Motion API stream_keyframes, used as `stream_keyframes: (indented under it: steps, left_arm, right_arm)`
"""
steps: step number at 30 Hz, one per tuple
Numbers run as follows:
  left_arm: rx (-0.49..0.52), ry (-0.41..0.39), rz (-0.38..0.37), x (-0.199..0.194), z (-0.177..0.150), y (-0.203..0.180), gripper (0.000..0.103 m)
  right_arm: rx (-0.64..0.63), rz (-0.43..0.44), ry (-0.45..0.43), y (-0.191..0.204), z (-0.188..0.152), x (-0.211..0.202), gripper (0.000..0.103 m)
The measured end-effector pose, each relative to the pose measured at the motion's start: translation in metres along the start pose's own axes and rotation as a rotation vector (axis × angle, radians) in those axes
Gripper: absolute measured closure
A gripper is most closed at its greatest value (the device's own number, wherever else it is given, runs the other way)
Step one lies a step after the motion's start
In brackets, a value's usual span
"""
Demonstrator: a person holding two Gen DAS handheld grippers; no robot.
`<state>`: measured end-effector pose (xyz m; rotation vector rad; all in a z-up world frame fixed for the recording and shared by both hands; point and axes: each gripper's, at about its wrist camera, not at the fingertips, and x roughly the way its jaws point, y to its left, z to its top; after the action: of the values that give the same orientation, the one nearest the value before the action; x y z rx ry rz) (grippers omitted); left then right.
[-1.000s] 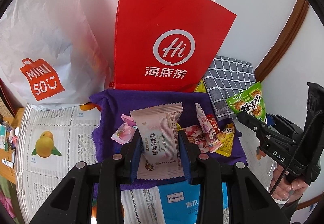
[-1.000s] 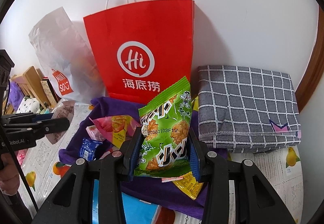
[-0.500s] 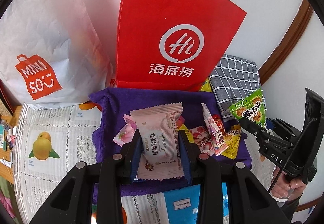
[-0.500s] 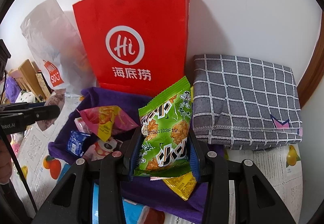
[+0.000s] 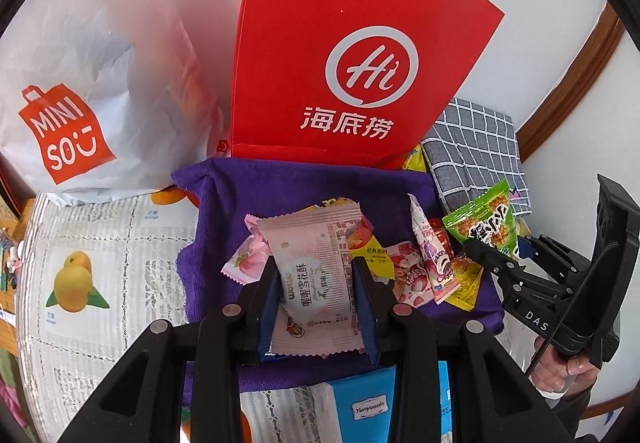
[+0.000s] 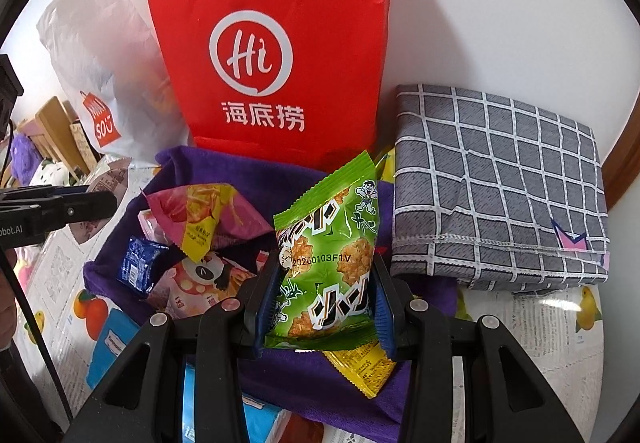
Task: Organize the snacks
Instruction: 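Lower the cake packet with the left tool while the right tool lowers the green bag onto the towel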
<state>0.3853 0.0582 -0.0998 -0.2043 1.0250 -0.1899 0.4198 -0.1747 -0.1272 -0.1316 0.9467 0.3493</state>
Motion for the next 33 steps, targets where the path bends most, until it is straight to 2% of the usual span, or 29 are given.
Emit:
stream_keyframes:
  steps: [33]
  left_arm:
    - [0.021,0.094,0.018,0.036,-0.009,-0.006,0.070]
  right_arm:
    - [-0.081,0.018,0.080,0.020,-0.008,0.027,0.062]
